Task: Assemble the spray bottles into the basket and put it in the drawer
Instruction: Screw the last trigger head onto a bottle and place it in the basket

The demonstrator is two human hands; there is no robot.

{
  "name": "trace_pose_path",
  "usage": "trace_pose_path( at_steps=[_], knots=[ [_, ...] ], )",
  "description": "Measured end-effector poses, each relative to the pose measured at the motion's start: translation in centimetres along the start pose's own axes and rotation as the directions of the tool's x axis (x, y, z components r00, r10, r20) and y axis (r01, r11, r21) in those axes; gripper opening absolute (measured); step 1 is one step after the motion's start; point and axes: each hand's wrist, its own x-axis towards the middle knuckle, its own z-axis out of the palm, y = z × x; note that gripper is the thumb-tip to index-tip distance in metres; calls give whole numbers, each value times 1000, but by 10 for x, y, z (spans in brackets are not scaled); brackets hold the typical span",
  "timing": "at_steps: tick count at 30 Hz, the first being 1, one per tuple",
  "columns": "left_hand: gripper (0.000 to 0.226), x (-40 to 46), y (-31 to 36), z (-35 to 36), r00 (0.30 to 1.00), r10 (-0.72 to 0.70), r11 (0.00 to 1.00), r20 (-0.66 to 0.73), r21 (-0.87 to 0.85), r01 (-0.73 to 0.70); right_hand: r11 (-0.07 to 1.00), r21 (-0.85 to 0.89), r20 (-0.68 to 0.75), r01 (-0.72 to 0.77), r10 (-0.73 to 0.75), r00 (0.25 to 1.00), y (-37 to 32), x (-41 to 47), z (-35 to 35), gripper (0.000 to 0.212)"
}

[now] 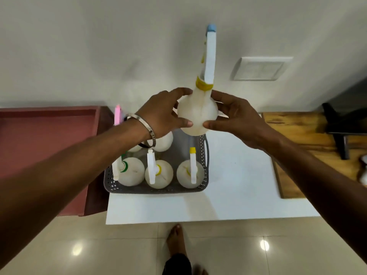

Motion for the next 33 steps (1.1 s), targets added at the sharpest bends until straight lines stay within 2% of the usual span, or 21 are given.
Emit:
trace_pose_path(
  at_steps=[5, 8, 12, 15, 25, 33],
  knots=[
    [80, 25, -30, 30, 998, -56, 990, 3, 130, 56, 988, -150, 5, -40, 41, 999, 32, 20, 3, 78],
    [81, 38, -42, 48, 994, -106, 980, 39, 173, 98, 958, -281, 12, -52, 57, 998, 51, 30, 6, 79],
    [77, 45, -50, 68, 979, -156, 970, 127, 208, 128, 925, -368, 15, -93, 106, 994, 79, 37, 10, 73],
    [71, 48, -53, 79, 963, -186, 974, 193, 163, 156, 904, -411, 43, -114, 144, 989, 93, 41, 13, 74],
    [74, 60, -69, 106, 912, -314, 944, 263, -19, 330, 769, -638, 118, 39, 48, 992, 116, 53, 23, 81],
    [76, 64, -68, 120, 892, -345, 935, 291, 21, 355, 598, -794, 168, 110, 42, 985, 134, 56, 26, 79]
  ],
)
